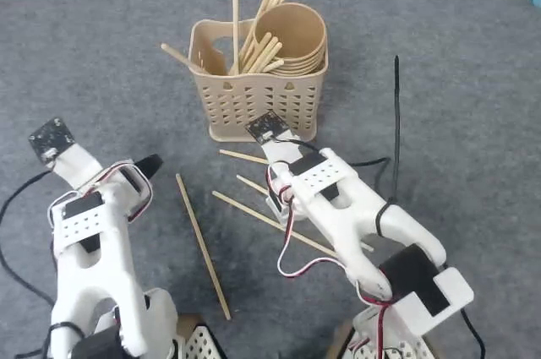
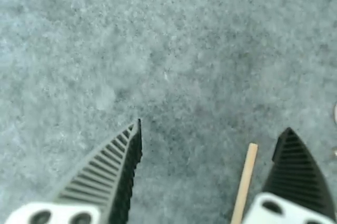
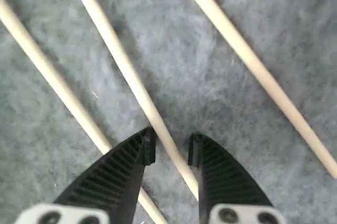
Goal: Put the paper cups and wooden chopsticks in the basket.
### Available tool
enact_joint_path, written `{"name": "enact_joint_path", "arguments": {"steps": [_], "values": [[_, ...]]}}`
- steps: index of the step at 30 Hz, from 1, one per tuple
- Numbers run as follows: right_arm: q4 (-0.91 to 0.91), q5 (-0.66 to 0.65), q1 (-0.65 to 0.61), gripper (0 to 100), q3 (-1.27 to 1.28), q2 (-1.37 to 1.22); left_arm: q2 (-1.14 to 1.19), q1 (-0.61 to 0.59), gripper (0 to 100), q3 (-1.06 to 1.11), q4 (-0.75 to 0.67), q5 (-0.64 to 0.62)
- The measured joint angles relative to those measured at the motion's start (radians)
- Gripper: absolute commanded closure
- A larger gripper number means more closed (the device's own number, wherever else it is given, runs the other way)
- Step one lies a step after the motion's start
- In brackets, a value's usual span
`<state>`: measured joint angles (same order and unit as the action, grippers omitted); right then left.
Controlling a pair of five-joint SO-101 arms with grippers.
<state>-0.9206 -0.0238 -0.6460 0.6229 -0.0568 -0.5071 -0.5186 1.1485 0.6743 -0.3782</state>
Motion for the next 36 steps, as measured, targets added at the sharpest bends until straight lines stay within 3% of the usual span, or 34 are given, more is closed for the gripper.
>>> {"name": "enact_joint_path", "arguments": {"steps": [13, 20, 36], "values": [[0.066, 0.0, -0.178, 87.6, -0.173, -0.049, 0.0, 0.0, 62, 0.0, -0.005, 0.0], [0.172, 0.002, -0.167, 87.9, -0.209, -0.198, 0.0, 0.0, 62, 0.0, -0.005, 0.0], [-0.014, 0.0, -0.175, 88.0, -0.253, -0.124, 0.0, 0.0, 62, 0.0, -0.005, 0.0]]}}
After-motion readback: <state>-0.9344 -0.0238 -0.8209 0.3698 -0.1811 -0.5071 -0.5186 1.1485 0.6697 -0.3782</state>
